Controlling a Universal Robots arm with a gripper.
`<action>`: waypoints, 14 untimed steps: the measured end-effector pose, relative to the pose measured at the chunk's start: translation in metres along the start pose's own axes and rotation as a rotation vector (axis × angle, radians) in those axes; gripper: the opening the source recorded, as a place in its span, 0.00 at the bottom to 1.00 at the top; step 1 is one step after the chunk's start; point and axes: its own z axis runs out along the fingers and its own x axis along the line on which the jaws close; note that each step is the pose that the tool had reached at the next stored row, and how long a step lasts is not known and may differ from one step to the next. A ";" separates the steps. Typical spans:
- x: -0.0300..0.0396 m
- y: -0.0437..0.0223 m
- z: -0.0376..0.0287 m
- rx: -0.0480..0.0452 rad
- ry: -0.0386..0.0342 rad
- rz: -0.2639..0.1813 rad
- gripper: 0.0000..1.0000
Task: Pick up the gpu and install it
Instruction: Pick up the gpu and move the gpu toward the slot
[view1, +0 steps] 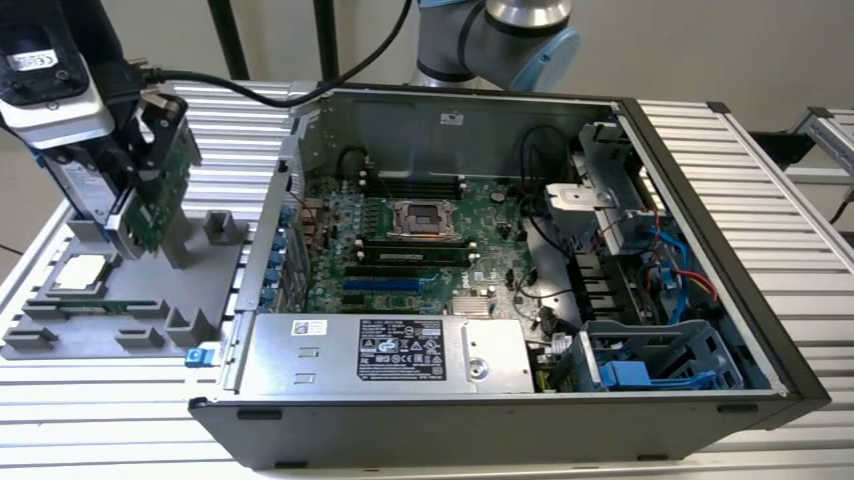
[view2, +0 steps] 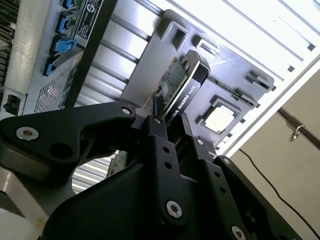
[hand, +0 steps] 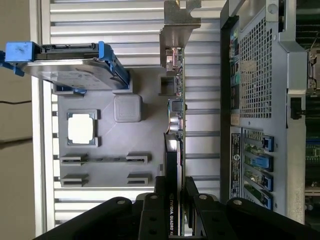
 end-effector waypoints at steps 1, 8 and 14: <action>0.0000 0.0000 -0.0004 -0.0004 0.0000 0.000 0.00; 0.0000 0.0001 -0.0031 -0.0023 0.0001 0.000 0.00; 0.0000 0.0002 -0.0049 -0.0037 0.0002 0.000 0.00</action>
